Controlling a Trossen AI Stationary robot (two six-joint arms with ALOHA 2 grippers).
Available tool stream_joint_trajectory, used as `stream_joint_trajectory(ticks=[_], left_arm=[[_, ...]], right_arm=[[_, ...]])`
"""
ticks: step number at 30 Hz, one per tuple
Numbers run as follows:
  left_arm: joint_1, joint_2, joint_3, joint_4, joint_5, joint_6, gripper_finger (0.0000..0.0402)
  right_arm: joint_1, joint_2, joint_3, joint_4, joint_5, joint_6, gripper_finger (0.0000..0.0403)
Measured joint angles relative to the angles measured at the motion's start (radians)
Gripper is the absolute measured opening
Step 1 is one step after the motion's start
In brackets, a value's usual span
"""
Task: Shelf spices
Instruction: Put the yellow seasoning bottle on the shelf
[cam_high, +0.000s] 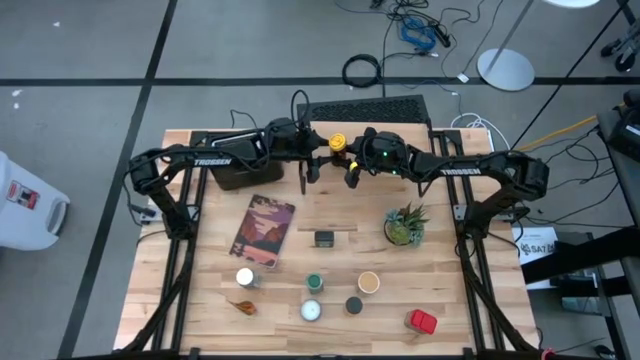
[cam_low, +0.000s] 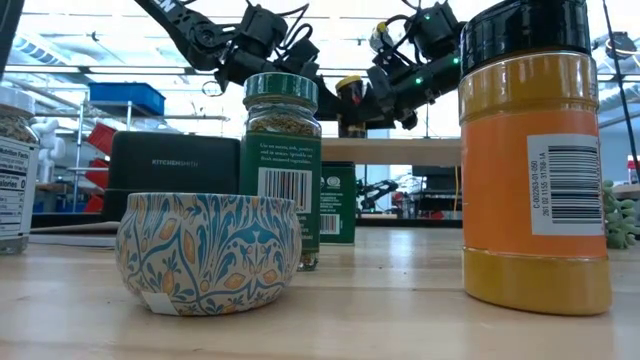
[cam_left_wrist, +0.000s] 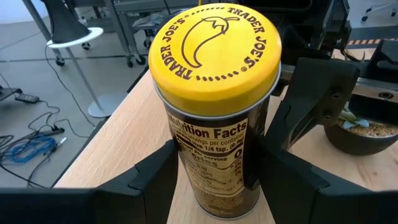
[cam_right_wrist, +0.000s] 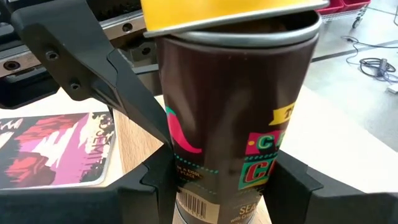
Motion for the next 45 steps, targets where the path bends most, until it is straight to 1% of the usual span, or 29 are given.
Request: stream_joint_trajectory(ticks=[4, 14, 24, 28, 45], left_arm=[[0.000, 0.000, 0.000, -0.004, -0.001, 0.000, 0.0215], [0.001, 0.000, 0.000, -0.020, -0.002, -0.003, 0.0215], [0.001, 0.005, -0.005, -0.061, -0.006, -0.003, 0.0215], [0.002, 0.004, -0.005, -0.054, -0.006, -0.003, 0.0215], [0.002, 0.002, -0.004, -0.051, -0.008, -0.005, 0.0215]], right_arm=[[0.000, -0.001, 0.001, -0.005, 0.001, 0.000, 0.0171], [0.000, -0.009, 0.001, -0.038, 0.005, 0.001, 0.0200], [0.000, -0.072, -0.001, -0.137, 0.016, 0.000, 0.0202], [0.000, -0.103, -0.002, -0.163, 0.033, -0.007, 0.0203], [0.000, -0.097, -0.002, -0.192, 0.032, 0.000, 0.0205]])
